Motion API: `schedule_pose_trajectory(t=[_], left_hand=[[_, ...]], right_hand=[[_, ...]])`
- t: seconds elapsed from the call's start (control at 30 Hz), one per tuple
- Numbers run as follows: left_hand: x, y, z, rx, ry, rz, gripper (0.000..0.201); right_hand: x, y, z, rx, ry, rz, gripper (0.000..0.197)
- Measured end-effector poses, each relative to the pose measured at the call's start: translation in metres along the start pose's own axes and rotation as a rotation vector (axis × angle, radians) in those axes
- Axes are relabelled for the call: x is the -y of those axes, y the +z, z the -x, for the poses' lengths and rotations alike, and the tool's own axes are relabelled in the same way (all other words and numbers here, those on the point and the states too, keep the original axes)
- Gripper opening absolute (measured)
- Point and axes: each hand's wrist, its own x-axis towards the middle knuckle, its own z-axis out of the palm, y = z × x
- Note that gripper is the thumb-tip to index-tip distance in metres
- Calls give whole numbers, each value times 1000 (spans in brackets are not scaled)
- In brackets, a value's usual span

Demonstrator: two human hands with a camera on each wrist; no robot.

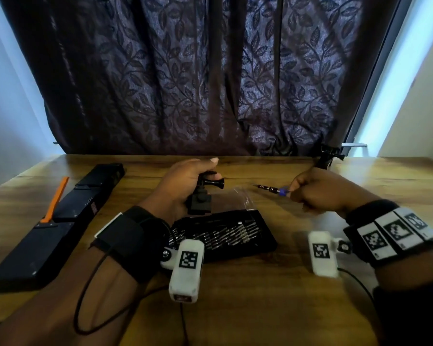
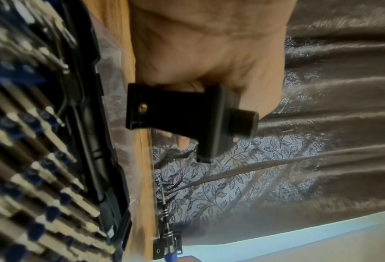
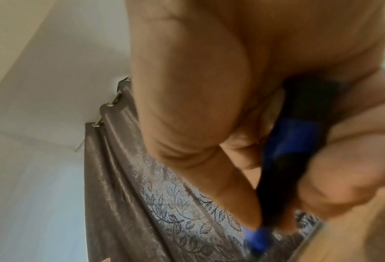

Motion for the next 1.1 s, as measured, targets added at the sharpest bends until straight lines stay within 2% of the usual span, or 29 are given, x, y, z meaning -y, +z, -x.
schedule_pose_trajectory(t=[0.1,0.27,0.43,0.63,0.7,0.8,0.9,0.97,1.03,1.1], left_hand=[[3,6,4,73,-7,-3,12],[8,11,9,109,-5,-68,23],[10,11,9,156,-37,-116,25],[12,13,10,241,-92,-102,28],[12,13,10,265,-93,-101,29],[8,15,14,295,-94,-107,28],[0,17,22,299,-62,-103,28],[-8,15,30,300,-17,-139,30],[-16,12,37,309,20,-173,36],[-25,8,44,323,60,-204,48]], right_hand=[[1,0,0,32,92,57,21],[2,-1,3,50,137,230,23],[4,3,2,171,226,159,24],[4,5,-1,246,204,218,33],[4,5,0,247,218,197,43],[5,1,5,194,208,206,47],[24,-11,16,16,90,492,65],[53,-12,28,-15,-26,582,65],[86,-6,40,-13,-113,426,54],[115,7,46,64,-128,96,43]])
